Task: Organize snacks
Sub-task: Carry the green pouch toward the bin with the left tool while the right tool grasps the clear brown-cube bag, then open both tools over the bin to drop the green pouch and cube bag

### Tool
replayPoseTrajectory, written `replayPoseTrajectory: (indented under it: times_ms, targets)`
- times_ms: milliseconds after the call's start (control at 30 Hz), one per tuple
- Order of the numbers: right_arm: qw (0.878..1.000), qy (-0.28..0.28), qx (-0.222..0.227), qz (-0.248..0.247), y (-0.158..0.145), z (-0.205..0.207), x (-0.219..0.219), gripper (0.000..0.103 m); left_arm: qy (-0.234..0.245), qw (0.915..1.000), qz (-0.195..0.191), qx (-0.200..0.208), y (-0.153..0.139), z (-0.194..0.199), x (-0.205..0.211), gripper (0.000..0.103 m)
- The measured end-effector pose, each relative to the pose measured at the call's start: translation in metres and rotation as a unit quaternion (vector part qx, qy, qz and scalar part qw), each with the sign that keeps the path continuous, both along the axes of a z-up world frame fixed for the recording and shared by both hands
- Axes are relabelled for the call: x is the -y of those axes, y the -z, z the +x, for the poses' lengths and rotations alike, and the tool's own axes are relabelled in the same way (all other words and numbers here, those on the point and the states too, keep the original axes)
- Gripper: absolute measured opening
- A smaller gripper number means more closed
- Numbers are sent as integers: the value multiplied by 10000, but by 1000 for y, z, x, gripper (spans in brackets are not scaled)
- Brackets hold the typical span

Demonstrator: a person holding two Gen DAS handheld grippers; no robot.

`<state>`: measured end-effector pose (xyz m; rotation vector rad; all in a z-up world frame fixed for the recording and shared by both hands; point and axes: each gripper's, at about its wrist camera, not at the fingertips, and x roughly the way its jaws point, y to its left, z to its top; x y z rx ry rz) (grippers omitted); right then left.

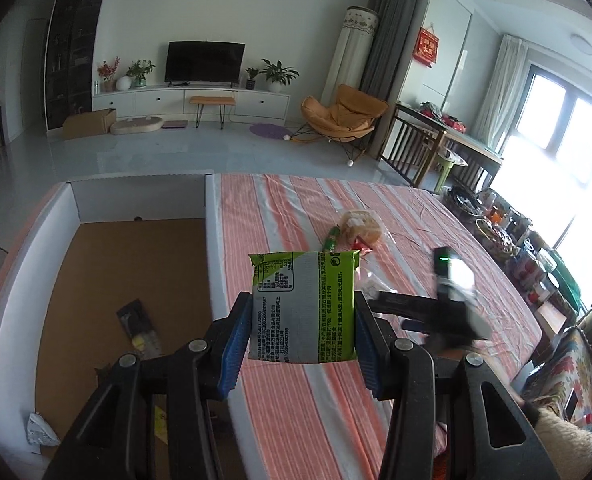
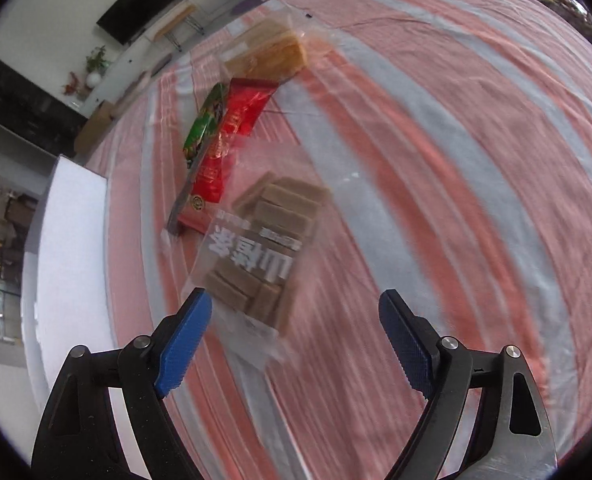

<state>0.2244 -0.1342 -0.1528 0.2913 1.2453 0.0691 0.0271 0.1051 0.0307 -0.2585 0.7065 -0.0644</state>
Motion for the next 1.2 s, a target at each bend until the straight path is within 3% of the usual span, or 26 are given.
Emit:
replayPoseTrajectory:
  times_ms: [133, 200, 267, 300, 333, 367, 500, 600, 733, 833, 1033, 1200]
  targets:
    - [9950, -70, 350, -936, 7, 8, -41, 92, -65, 9998, 70, -146, 6, 2, -6, 47]
    - [9924, -234, 497, -1097, 8, 3, -45, 92, -98, 9997, 87, -223, 9, 2, -6, 47]
    - [9914, -364, 617, -1091, 6, -5, -38, 85, -114, 9996, 93, -256, 13, 0, -6, 47]
    - [9906, -482, 725, -1057, 4, -10, -35, 67, -128, 9995, 92, -262, 15, -2, -6, 47]
    - [9899, -566, 752, -1062, 1, -16, -31, 58, -138, 9995, 85, -272, 17, -3, -5, 47]
    - [9903, -615, 720, -1018, 0, -19, -26, 56, -145, 9994, 63, -297, 19, -5, -5, 47]
    - [9940, -630, 734, -512, -6, -38, 1, 54, -137, 9991, -99, -383, 25, -9, -5, 47]
    - [9958, -430, 789, 194, -7, -60, 32, 53, -114, 9992, -143, -363, 25, -13, -3, 47]
    - [9905, -210, 945, 978, -14, -83, 64, 53, -145, 9992, -139, -348, 21, -17, -4, 47]
    - [9846, -223, 1166, 1282, -32, -96, 75, 53, -266, 9990, -121, -352, 17, -21, -12, 47]
    - [9641, -737, 1727, 1876, -104, -119, 54, 53, -682, 9971, 10, -330, 8, -32, -45, 47]
    - [9295, -1877, 2120, 2361, -176, -141, -23, 53, -1238, 9915, 164, -357, 6, -44, -88, 47]
